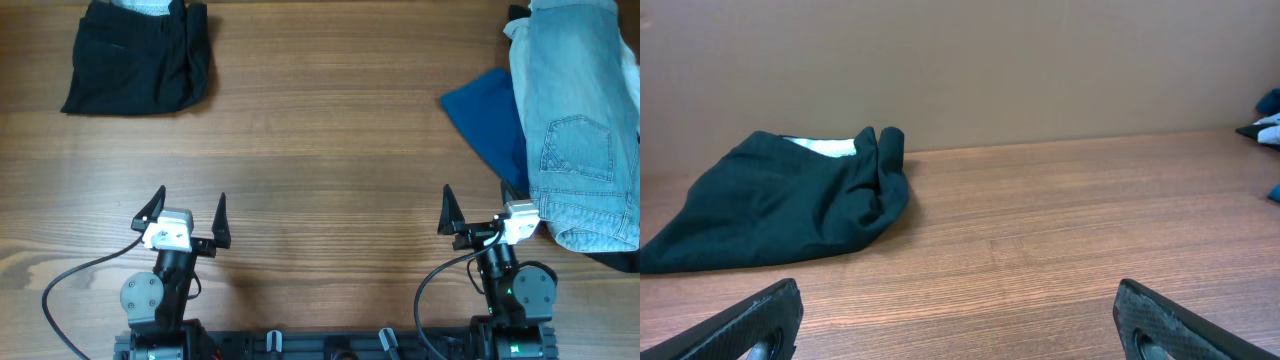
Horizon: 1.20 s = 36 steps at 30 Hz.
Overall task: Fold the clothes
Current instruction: 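Move both grippers forward toward the clothes at the table's far edge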
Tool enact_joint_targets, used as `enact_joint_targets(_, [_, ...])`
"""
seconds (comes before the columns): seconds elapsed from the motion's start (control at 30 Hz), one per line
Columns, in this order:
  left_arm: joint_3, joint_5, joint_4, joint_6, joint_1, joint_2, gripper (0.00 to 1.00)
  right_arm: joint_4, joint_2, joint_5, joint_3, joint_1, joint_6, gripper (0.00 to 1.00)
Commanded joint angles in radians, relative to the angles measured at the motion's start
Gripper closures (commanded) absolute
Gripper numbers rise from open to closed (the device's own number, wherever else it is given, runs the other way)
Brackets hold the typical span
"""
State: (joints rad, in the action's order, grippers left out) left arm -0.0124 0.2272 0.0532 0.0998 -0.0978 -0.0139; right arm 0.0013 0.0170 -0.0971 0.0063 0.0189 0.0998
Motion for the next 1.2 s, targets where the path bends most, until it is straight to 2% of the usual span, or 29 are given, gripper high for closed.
enact_joint_targets(0.0, [0.007,0.008,0.002,-0.002,0.004,0.007,0.00,0.006,-0.003,-0.015,-0.001,0.001,-0.014,0.00])
enact_joint_targets(1.17, [0.007,0.008,0.002,-0.002,0.004,0.007,0.00,0.002,-0.003,0.026,-0.001,0.001,-0.019,0.00])
